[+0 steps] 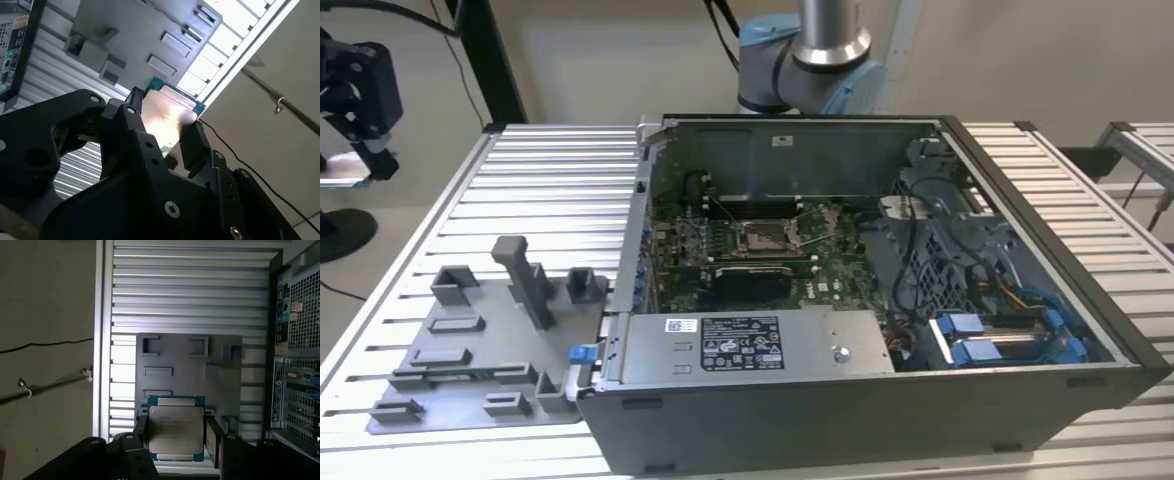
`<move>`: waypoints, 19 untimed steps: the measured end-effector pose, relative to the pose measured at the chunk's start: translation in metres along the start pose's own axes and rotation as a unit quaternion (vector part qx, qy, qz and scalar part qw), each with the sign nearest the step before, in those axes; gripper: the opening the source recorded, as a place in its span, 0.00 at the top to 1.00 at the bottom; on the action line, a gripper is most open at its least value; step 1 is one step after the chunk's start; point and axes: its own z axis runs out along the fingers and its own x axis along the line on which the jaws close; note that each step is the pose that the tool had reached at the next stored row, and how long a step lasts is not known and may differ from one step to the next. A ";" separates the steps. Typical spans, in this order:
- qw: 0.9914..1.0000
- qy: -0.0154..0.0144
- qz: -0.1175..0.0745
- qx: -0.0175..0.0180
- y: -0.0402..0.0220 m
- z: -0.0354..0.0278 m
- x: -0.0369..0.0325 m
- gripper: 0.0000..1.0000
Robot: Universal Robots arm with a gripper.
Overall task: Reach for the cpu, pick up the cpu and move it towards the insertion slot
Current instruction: 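Pick up the cpu and move it towards the insertion slot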
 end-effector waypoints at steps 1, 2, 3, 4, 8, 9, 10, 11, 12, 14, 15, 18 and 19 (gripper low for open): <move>1.000 0.000 0.000 0.000 0.0000 0.0001 -0.0026 1.00; 1.000 0.001 0.000 0.000 0.0000 0.0000 -0.0052 1.00; 1.000 0.002 0.000 0.000 0.0000 -0.0001 -0.0074 1.00; 1.000 0.002 0.000 0.000 -0.0001 -0.0001 -0.0102 1.00; 1.000 0.004 0.000 0.000 -0.0002 -0.0002 -0.0195 1.00; 1.000 0.005 0.000 0.000 -0.0002 -0.0002 -0.0219 1.00; 1.000 0.005 0.000 0.000 -0.0002 -0.0002 -0.0245 1.00; 1.000 0.006 0.000 0.000 -0.0003 -0.0003 -0.0272 1.00; 1.000 0.006 0.000 0.000 -0.0003 -0.0003 -0.0298 1.00; 1.000 0.007 0.000 0.000 -0.0004 -0.0004 -0.0351 1.00; 1.000 0.008 0.000 0.000 -0.0005 -0.0004 -0.0379 1.00; 1.000 0.009 0.000 0.000 -0.0005 -0.0005 -0.0463 1.00; 1.000 0.009 0.000 0.000 -0.0006 -0.0005 -0.0489 1.00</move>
